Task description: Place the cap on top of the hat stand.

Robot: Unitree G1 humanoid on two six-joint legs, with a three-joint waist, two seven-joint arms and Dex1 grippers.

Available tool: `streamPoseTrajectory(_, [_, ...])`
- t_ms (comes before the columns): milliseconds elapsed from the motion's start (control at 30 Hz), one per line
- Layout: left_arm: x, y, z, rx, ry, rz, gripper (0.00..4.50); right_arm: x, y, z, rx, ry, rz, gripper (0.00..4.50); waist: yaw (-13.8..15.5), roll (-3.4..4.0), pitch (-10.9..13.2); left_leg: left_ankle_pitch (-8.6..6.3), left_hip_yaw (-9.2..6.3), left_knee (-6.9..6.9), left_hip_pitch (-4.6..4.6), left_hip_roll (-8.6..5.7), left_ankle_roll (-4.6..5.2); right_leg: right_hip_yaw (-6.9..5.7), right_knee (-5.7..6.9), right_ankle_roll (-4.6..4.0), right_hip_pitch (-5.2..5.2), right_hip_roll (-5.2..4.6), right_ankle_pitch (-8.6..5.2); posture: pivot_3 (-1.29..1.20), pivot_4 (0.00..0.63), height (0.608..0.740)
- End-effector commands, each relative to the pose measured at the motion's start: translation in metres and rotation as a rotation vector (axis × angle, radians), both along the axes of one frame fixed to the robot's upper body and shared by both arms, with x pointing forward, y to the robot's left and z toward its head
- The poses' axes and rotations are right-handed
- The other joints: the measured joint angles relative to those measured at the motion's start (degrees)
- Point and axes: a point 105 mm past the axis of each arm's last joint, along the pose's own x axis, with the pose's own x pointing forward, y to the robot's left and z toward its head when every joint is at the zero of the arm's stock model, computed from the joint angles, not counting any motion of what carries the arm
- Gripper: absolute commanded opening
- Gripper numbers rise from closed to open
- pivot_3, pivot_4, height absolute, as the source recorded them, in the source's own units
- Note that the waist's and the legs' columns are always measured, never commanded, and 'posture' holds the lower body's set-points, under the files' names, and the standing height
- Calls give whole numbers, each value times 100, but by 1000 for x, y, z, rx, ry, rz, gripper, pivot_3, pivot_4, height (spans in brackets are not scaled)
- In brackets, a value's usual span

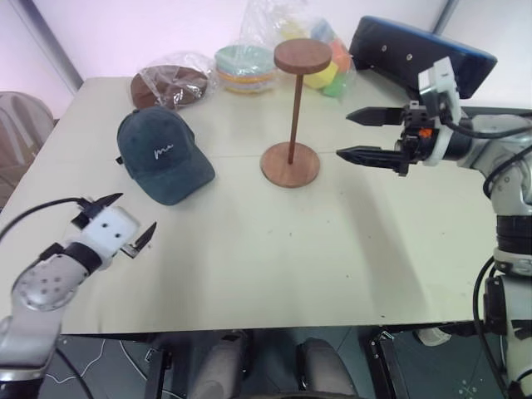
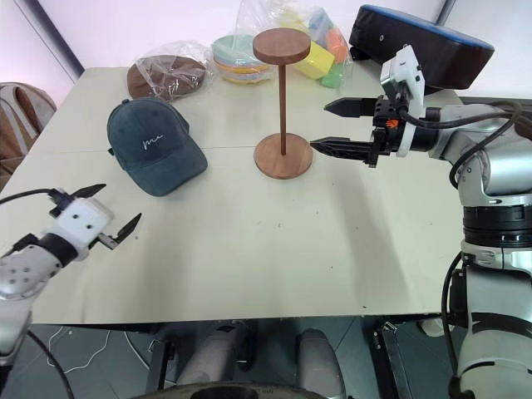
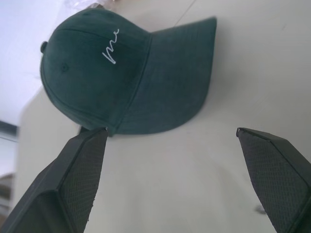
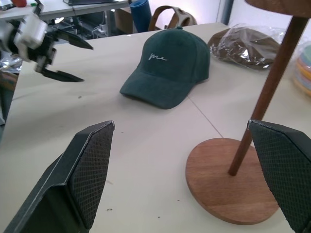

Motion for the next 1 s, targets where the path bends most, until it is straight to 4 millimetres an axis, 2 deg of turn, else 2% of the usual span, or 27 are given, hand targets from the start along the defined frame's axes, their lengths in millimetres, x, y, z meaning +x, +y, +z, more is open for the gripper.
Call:
streamPoseTrajectory(33, [6, -5, 1, 88, -93, -11, 4450, -8, -1, 16, 5, -62, 6, 4500, 0, 1, 0, 0, 0, 0, 0, 0, 0, 0, 0, 0, -1, 0, 0, 0, 150, 740])
streamPoseTrajectory(200, [16, -13, -12, 127, -110, -28, 4450, -8, -1, 17, 1, -60, 8, 4500, -1, 1, -1, 0, -1, 0, 0, -1, 0, -2, 3, 0, -1, 0, 0, 0, 150, 740])
streamPoseTrajectory(467, [30, -22, -22, 147, -109, -39, 4450, -10, -1, 18, -4, -60, 11, 4500, -3, 0, -1, 1, -2, 2, 0, -2, 0, -4, 8, 1, -2, 1, 1, 0, 150, 740])
streamPoseTrajectory(1000, [71, -18, -34, 152, -95, 42, 4450, -13, -2, 20, -7, -71, -7, 4500, 9, 0, -3, 2, -8, 16, 0, -3, -1, -10, 19, 2, 2, 2, 1, 0, 150, 740])
